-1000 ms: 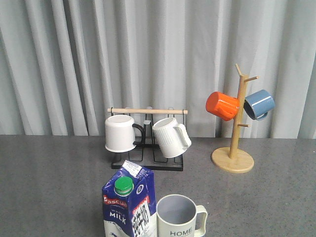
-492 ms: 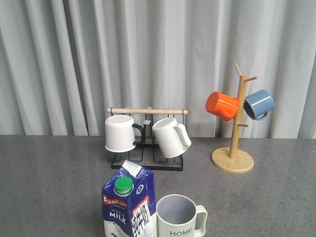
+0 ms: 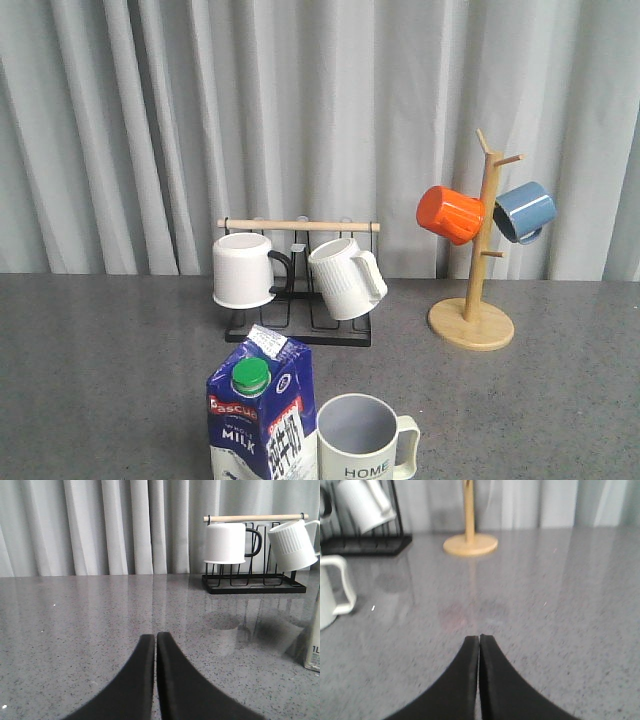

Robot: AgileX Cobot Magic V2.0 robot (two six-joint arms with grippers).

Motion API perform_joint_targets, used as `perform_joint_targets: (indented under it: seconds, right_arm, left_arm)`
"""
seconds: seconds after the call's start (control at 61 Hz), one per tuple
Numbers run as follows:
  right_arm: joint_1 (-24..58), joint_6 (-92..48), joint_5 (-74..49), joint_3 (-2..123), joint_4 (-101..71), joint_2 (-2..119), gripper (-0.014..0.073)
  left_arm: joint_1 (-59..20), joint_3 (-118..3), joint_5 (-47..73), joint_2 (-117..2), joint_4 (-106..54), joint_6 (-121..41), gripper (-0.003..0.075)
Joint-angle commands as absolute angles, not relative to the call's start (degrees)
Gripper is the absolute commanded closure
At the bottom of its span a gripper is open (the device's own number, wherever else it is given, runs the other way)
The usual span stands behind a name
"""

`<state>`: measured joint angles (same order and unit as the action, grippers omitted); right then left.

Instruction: Place milk next to cup

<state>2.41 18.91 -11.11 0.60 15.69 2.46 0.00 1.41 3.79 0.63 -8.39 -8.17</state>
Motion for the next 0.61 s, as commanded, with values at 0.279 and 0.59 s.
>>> perform_joint_targets:
  seconds: [0.279,0.59]
  right_arm:
    - [-2.6,19.2,0.6,-2.1,16.5,-1.2,0.0599]
    - [-2.6,19.0,3.7,-2.0,16.5,-1.2,0.0599]
  left_arm:
    - [0.1,2.6,0.0,1.4,-8.5,-8.1,0.0727]
    - [0.1,2.6,0.0,1.4,-8.5,-8.1,0.0727]
